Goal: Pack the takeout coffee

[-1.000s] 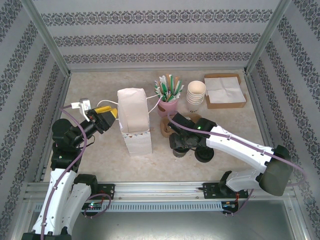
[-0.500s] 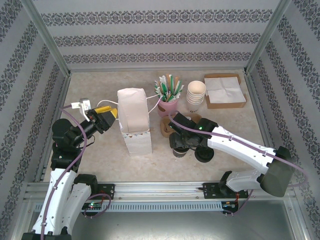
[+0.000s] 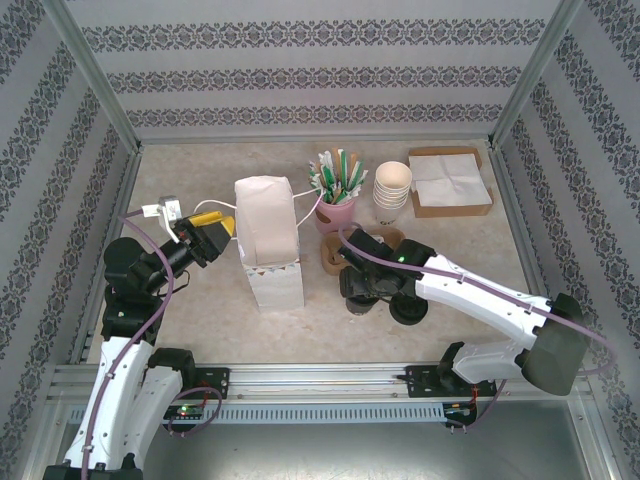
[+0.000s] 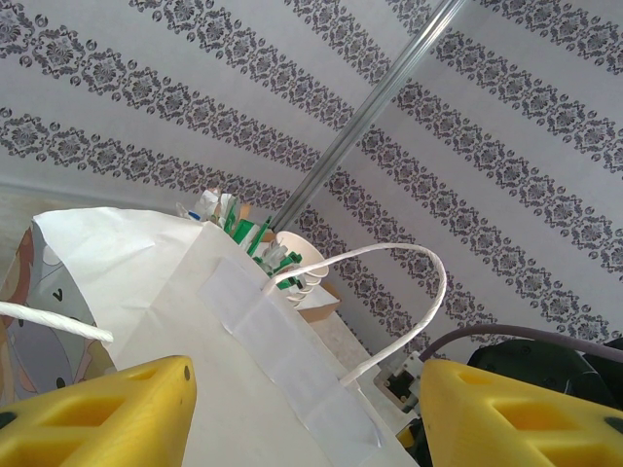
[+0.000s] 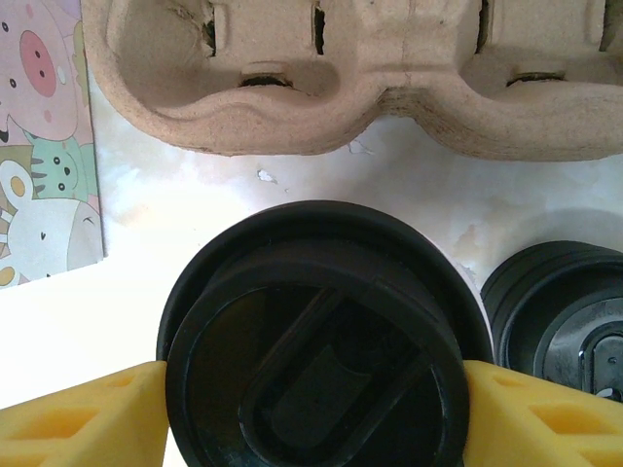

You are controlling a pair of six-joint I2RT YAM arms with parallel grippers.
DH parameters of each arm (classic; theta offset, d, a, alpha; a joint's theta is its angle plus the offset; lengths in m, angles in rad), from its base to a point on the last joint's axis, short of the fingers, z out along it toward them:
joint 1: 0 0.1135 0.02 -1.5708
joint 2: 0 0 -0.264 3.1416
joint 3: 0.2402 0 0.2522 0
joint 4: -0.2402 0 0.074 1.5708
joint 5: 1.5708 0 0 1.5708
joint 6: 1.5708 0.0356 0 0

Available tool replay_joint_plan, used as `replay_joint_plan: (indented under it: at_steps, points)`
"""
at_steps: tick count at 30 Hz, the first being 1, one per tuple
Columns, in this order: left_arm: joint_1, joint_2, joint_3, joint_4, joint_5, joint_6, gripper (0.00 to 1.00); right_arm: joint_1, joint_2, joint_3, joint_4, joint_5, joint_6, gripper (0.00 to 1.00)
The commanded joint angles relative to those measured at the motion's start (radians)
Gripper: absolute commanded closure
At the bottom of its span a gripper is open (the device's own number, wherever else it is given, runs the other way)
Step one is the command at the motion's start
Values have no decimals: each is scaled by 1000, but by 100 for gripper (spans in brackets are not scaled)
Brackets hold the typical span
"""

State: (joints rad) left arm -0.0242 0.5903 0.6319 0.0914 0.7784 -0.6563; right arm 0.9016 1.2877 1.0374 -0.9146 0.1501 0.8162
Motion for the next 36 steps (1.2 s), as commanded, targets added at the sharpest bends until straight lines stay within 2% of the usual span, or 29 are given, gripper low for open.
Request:
replay_joint_plan:
  at_steps: [1, 18, 36]
  points:
    - [2, -1, -12, 49, 13, -5, 37, 13, 5, -45, -13, -11, 34, 28]
    - [2, -1, -12, 48, 10, -5, 37, 19, -23, 24, -57, 31, 10, 29]
    - [1, 1, -12, 50, 10, -4, 37, 19, -56, -96, 4, 21, 44, 29]
